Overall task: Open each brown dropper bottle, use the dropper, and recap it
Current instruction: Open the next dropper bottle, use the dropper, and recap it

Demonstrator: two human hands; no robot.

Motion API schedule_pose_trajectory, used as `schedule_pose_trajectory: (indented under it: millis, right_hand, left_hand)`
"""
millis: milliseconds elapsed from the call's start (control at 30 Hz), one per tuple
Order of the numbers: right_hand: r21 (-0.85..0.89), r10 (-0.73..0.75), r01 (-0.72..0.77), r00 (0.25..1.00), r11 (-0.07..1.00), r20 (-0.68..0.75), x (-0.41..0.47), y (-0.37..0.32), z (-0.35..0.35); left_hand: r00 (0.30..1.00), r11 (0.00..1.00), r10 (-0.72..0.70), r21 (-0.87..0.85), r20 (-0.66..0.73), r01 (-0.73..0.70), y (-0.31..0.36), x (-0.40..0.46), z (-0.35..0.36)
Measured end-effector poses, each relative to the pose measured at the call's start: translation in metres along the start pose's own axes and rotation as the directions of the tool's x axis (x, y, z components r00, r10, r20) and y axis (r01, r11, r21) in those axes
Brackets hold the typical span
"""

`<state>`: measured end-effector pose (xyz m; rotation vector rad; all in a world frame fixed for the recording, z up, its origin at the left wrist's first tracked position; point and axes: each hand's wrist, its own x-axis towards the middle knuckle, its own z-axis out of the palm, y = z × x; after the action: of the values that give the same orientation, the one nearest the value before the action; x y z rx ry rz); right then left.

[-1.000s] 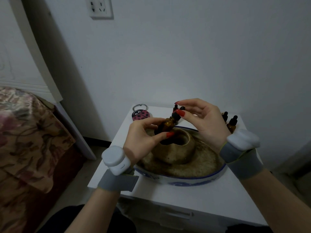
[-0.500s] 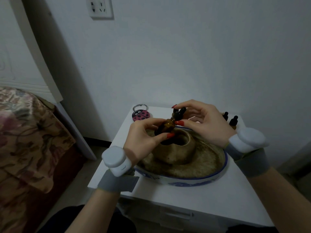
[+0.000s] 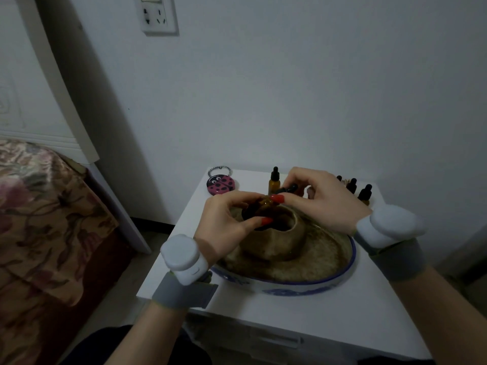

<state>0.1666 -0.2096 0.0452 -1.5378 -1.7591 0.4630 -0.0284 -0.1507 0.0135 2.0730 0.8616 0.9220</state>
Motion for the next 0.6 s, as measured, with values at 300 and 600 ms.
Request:
schedule_pose_trajectory:
  millis: [300,600]
  right_hand:
    - [0.043,0.066,-0.069,0.995,0.997,0.073,0.001,-0.001,0.006]
    - [0.152,-0.018,0.009,0.998,0.988,0.062,-0.001,-0.003,-0.002]
  left_hand:
    - [1.0,1.0,0.0,-0.002,-0.029,0.0,-0.001,0.0,-0.001]
    - [0.998,1.0,-0.012,-0.013,-0.063,0.011,-0.004,0.003,-0.003]
